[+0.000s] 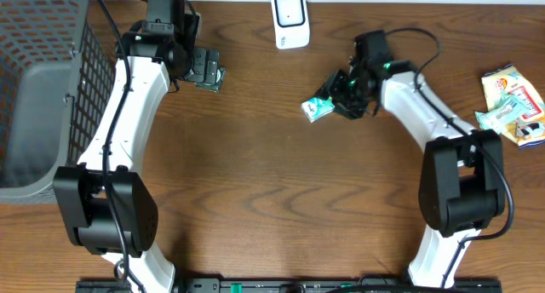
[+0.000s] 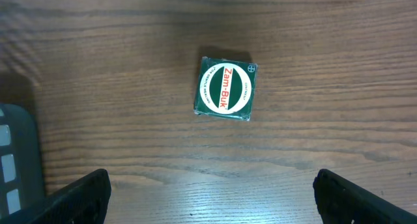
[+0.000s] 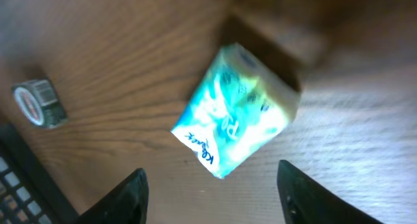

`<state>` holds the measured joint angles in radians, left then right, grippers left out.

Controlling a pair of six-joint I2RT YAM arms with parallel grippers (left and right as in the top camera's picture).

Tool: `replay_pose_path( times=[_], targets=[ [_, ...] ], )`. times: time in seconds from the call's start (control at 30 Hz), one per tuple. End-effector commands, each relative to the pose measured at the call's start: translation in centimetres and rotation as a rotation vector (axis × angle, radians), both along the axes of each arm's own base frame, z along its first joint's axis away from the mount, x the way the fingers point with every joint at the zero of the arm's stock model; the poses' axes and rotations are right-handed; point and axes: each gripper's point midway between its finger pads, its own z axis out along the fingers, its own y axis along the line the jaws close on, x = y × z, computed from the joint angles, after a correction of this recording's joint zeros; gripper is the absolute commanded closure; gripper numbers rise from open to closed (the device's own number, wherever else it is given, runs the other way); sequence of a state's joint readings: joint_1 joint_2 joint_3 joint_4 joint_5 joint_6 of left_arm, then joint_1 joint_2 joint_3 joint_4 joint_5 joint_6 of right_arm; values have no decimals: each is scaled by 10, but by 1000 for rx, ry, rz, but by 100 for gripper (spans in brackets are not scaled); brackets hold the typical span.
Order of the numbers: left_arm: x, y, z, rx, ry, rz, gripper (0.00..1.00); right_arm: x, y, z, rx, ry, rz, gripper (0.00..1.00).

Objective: Scan the item barcode
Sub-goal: 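Move the right gripper left and grasp the green pack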

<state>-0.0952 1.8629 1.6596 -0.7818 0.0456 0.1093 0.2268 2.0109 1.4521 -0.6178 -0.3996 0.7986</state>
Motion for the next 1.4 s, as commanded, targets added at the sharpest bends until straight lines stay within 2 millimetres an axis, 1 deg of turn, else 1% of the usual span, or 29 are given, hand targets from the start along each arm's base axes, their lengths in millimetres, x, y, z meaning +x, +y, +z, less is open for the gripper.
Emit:
replay_pose_path(
  times=[0.0,0.03,0.07,0.17,0.27,0.37,0.5,0.6,0.67,0.73,0.77,0.8,0.83,0.87,0.9,0.93,1.0,1.03,1.1,1.13,1.17,1.2,1.23,1.27,1.37],
  targets=[
    [-2,3,-8,20,20,-4,2,-3,4,-14,0,27,-136,48],
    [-2,3,-8,20,20,-4,2,-7,8,-21,8,41,-154,48],
    [-2,3,-8,20,20,-4,2,-10,8,-25,3,49,-165,48],
    [-2,3,-8,20,20,-4,2,-13,-1,-34,-50,53,-192,48],
    [-2,3,-8,20,20,-4,2,-15,-4,-37,-65,57,-199,47],
    [-2,3,-8,20,20,-4,2,-15,-6,-41,-73,49,-202,50],
    [-2,3,-8,20,20,-4,3,-14,-12,-49,-95,26,-217,62],
    [-2,3,-8,20,20,-4,2,-17,-13,-54,-103,19,-202,72],
    [-2,3,-8,20,20,-4,3,-16,-16,-54,-129,-11,-142,75],
    [-2,3,-8,20,20,-4,2,-11,-18,-51,-151,-77,-35,76],
    [-2,3,-8,20,20,-4,3,-5,-15,-42,-153,-169,133,85],
    [-2,3,-8,20,20,-4,2,-3,-11,-36,-141,-216,230,87],
    [-2,3,-8,20,20,-4,2,-3,-8,-28,-114,-261,334,86],
    [-2,3,-8,20,20,-4,2,-4,-8,-22,-98,-278,386,85],
    [-2,3,-8,20,20,-4,2,-5,-11,-17,-89,-288,434,84],
    [-2,3,-8,20,20,-4,2,-5,-18,-12,-99,-287,472,85],
    [-2,3,-8,20,20,-4,2,-6,-35,-5,-133,-258,491,85],
    [-2,3,-8,20,20,-4,3,-6,-44,-1,-145,-240,483,80],
    [-2,3,-8,20,20,-4,2,-5,-52,6,-144,-218,464,71],
    [-2,3,-8,20,20,-4,3,-4,-56,9,-144,-212,457,66],
    [-2,3,-8,20,20,-4,2,-4,-57,10,-144,-210,452,58],
    [-2,3,-8,20,20,-4,2,-5,-57,11,-130,-207,447,48],
    [-2,3,-8,20,20,-4,2,-6,-56,11,-121,-201,443,43],
    [-2,3,-8,20,20,-4,2,-10,-48,12,-80,-188,445,30],
    [-2,3,-8,20,20,-4,2,-19,-31,15,-22,-179,477,9]
  ],
)
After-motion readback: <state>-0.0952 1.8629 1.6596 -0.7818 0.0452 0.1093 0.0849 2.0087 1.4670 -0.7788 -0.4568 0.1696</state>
